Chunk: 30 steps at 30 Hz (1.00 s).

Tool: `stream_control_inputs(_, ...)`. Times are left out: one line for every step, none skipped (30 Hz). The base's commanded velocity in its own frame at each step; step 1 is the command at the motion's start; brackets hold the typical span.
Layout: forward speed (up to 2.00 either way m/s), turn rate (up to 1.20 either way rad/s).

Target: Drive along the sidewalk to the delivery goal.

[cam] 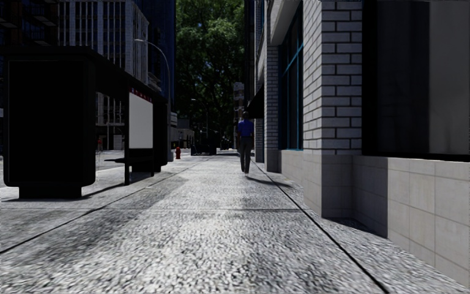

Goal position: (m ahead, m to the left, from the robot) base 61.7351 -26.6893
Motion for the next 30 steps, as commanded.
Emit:
stream_control_inputs(1.50,0.00)
stream_control_inputs(1.50,0.00)
stream_control_inputs(1.50,0.00)
stream_control_inputs(1.50,0.00)
stream_control_inputs(1.50,0.00)
stream_control_inputs(1.50,0.00)
stream_control_inputs(1.50,0.00)
stream_control_inputs(1.50,0.00)
stream_control_inputs(1.50,0.00)
stream_control_inputs(1.50,0.00)
stream_control_inputs(1.50,0.00)
stream_control_inputs(1.50,0.00)
stream_control_inputs(1.50,0.00)
stream_control_inputs(1.50,0.00)
stream_control_inputs(1.50,0.00)
stream_control_inputs(1.50,0.00)
stream_control_inputs(1.50,0.00)
stream_control_inputs(1.50,0.00)
stream_control_inputs(1.50,0.00)
stream_control_inputs(1.50,0.00)
stream_control_inputs(1.50,0.00)
stream_control_inputs(1.50,0.00)
stream_control_inputs(1.50,0.00)
stream_control_inputs(1.50,0.00)
stream_control_inputs(1.50,0.00)
stream_control_inputs(1.50,0.00)
stream_control_inputs(1.50,0.00)
stream_control_inputs(1.50,0.00)
stream_control_inputs(1.50,0.00)
stream_control_inputs(1.50,0.00)
